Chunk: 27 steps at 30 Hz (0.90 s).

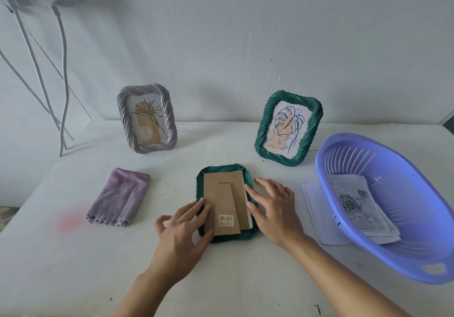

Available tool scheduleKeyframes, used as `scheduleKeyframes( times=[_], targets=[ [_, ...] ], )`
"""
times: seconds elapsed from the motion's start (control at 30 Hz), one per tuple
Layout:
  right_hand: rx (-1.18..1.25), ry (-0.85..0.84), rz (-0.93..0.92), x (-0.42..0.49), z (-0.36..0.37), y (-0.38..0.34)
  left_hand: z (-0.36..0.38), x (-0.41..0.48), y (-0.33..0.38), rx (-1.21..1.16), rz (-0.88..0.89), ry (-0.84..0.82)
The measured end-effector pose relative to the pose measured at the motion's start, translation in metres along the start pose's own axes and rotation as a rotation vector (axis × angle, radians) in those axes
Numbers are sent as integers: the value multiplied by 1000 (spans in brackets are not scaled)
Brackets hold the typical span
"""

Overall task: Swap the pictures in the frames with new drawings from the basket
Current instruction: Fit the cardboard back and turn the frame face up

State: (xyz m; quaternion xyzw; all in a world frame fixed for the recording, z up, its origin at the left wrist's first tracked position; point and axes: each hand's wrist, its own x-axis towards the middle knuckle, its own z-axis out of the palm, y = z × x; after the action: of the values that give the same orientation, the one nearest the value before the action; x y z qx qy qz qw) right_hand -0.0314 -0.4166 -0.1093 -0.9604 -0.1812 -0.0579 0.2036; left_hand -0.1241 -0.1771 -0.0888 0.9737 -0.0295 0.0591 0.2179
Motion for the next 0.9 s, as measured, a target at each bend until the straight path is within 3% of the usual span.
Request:
scheduleKeyframes(
  times=[0.9],
  targets=[
    [32,-35,-57,-1,-6,2,4,-1,4,5,-19,85]
  ],
)
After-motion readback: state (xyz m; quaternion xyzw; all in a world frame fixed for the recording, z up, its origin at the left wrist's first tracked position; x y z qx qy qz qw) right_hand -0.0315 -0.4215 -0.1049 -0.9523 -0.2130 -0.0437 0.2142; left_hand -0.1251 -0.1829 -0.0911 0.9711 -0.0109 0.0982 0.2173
